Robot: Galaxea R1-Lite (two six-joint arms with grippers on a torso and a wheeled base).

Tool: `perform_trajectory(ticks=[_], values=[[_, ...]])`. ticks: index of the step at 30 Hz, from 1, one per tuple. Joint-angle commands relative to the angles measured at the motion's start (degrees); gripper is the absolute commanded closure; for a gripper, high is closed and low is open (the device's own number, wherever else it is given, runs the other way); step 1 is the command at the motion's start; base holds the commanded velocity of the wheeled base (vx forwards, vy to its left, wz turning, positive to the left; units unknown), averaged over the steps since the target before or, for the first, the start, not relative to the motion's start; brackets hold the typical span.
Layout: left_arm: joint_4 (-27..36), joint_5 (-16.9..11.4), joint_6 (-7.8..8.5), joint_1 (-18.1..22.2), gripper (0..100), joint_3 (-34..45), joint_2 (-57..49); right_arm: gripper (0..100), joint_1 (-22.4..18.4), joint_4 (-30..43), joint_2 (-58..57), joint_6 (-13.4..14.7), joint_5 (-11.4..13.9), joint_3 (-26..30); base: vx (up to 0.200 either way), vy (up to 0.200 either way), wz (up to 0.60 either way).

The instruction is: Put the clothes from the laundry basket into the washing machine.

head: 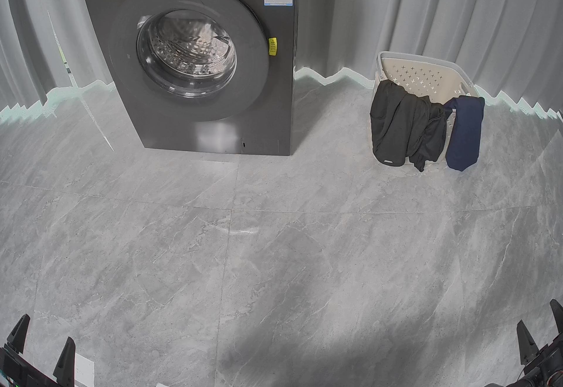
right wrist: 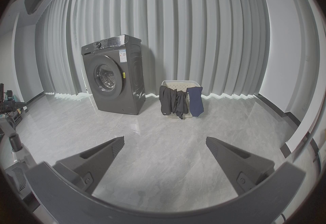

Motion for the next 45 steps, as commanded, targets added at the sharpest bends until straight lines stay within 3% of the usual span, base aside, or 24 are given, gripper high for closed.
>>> perform_trajectory(ticks=[1, 11, 38, 45], values=[[0.0, 0.0, -0.09, 0.0, 0, 1.0, -0.9, 0, 0.0, 0.0, -0.5, 0.0, 0.1, 0.3, 0.0, 0.0, 0.0], [0.0, 0.5, -0.71, 0.0, 0, 0.9, -0.9, 0, 0.0, 0.0, -0.5, 0.0, 0.2, 0.3, 0.0, 0.0, 0.0], [0.0, 0.5, -0.89, 0.0, 0, 1.0, -0.9, 0, 0.0, 0.0, -0.5, -0.1, 0.3, 0.3, 0.2, 0.0, 0.0], [0.0, 0.5, -0.8, 0.0, 0, 0.9, -0.9, 0, 0.0, 0.0, -0.5, -0.1, 0.3, 0.3, 0.0, 0.0, 0.0]])
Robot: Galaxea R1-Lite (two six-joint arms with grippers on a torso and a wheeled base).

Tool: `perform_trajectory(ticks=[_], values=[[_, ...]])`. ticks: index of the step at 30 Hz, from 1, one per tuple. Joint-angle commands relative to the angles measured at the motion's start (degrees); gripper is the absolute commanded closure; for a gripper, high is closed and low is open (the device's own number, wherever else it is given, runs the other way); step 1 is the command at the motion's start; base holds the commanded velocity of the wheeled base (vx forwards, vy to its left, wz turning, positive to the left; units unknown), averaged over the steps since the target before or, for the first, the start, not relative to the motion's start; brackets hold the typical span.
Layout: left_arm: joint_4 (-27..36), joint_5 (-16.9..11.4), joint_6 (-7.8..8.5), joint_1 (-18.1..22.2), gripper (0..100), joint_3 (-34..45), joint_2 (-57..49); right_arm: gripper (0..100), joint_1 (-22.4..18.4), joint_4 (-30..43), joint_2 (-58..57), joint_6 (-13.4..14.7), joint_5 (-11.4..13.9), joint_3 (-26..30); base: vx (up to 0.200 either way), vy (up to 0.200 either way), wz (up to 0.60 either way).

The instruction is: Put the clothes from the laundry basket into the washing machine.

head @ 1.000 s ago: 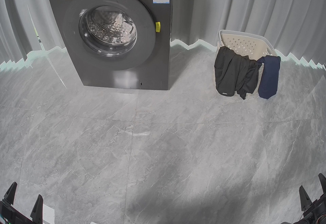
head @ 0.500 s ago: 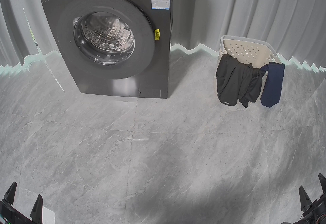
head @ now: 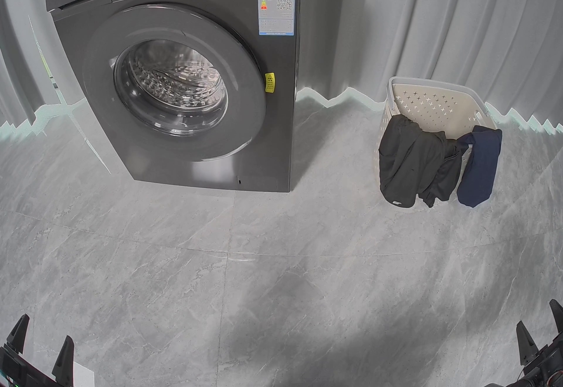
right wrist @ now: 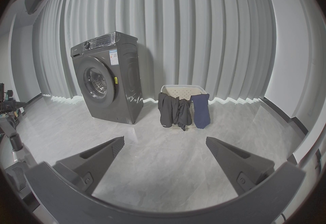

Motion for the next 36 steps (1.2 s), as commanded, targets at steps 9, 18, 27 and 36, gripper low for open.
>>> perform_trajectory(ticks=[9, 18, 27, 36], values=[[0.0, 0.0, -0.02, 0.0, 0, 1.0, -0.9, 0, 0.0, 0.0, -0.5, -0.1, 0.2, 0.3, 0.0, 0.0, -0.33], [0.0, 0.0, -0.02, 0.0, 0, 0.9, -0.9, 0, 0.0, 0.0, -0.5, -0.2, 0.2, 0.3, 0.0, 0.0, -0.07], [0.0, 0.0, -0.11, 0.0, 0, 1.0, -0.9, 0, -0.1, 0.0, -0.5, -0.2, 0.2, 0.3, 0.089, 0.0, 0.0], [0.0, 0.1, -0.19, 0.0, 0, 1.0, -0.9, 0, 0.0, 0.0, -0.5, -0.1, 0.2, 0.3, 0.178, 0.0, 0.0]])
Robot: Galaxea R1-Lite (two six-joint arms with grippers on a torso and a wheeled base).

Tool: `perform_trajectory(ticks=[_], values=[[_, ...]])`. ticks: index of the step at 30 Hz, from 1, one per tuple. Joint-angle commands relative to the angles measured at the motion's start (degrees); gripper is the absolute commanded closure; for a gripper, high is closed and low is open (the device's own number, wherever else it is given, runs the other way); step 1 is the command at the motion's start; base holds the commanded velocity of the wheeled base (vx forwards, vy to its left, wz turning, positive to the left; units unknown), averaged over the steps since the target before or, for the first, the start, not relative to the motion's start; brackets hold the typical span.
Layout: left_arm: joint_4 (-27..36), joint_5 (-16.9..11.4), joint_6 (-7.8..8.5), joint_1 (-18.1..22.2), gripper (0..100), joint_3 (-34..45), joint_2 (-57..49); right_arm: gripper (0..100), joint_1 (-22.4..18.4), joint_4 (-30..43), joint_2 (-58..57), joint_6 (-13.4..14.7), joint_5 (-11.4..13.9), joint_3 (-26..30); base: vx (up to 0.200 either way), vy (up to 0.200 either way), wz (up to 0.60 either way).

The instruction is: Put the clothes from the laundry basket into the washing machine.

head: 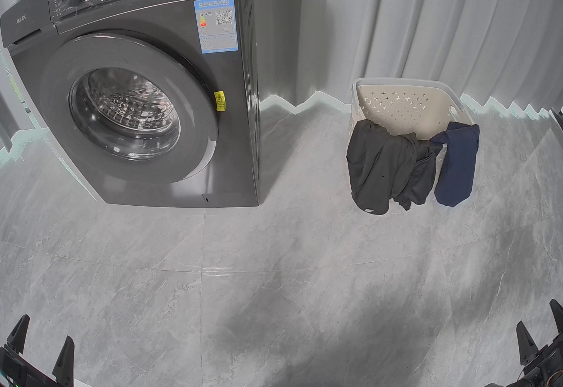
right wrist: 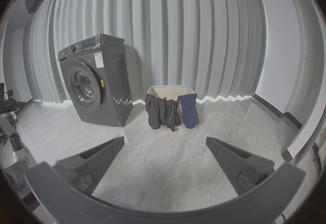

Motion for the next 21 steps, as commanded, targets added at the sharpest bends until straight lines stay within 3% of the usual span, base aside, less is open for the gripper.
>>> perform_trajectory(ticks=[1, 8, 21], values=[[0.0, 0.0, -0.04, 0.0, 0, 1.0, -0.9, 0, 0.0, 0.0, -0.5, 0.0, 0.0, 0.3, 0.0, 0.0, 0.0], [0.0, 0.0, -0.04, 0.0, 0, 1.0, -0.9, 0, 0.0, 0.0, -0.5, 0.0, 0.0, 0.3, 0.0, 0.0, 0.0], [0.0, 0.0, -0.04, 0.0, 0, 1.0, -0.9, 0, 0.0, 0.0, -0.5, 0.0, 0.0, 0.3, 0.0, -0.2, 0.0]])
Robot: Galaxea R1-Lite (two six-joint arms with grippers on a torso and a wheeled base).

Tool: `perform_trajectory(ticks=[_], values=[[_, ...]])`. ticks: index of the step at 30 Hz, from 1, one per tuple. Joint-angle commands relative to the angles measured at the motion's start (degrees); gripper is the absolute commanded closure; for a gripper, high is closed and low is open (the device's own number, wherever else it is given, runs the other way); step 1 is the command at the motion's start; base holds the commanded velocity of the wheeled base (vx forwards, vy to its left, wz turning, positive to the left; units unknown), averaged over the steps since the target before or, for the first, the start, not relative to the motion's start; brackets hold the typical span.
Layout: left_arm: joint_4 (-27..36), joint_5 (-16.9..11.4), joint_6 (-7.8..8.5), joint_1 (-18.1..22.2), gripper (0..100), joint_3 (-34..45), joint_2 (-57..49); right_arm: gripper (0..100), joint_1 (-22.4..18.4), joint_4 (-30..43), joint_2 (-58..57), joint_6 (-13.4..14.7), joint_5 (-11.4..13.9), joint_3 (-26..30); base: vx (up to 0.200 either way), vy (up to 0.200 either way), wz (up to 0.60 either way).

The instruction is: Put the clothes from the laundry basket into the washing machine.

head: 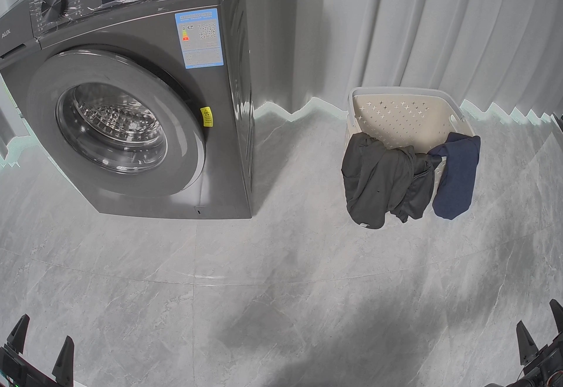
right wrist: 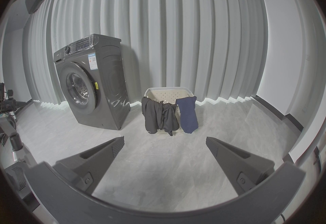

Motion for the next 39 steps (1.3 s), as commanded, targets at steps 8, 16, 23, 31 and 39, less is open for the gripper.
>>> perform_trajectory(ticks=[8, 16, 23, 31, 39], values=[[0.0, 0.1, -0.1, 0.0, 0, 1.0, -0.9, 0, 0.0, 0.0, -0.5, 0.0, 0.0, 0.3, 0.0, -0.2, 0.0], [0.0, 0.2, -0.1, 0.0, 0, 1.0, -0.9, 0, 0.0, 0.0, -0.5, 0.0, 0.0, 0.3, 0.0, 0.0, 0.0], [0.0, 0.1, -0.19, 0.0, 0, 0.9, -0.9, 0, 0.0, 0.0, -0.5, 0.0, 0.0, 0.3, 0.086, 0.0, 0.0], [0.0, 0.1, -0.27, 0.0, 0, 0.9, -0.9, 0, 0.0, 0.0, -0.5, 0.0, 0.0, 0.3, 0.15, 0.0, 0.0], [0.0, 0.2, -0.45, 0.0, 0, 0.9, -0.9, 0, 0.0, 0.0, -0.5, 0.0, 0.0, 0.3, 0.0, 0.0, 0.0]])
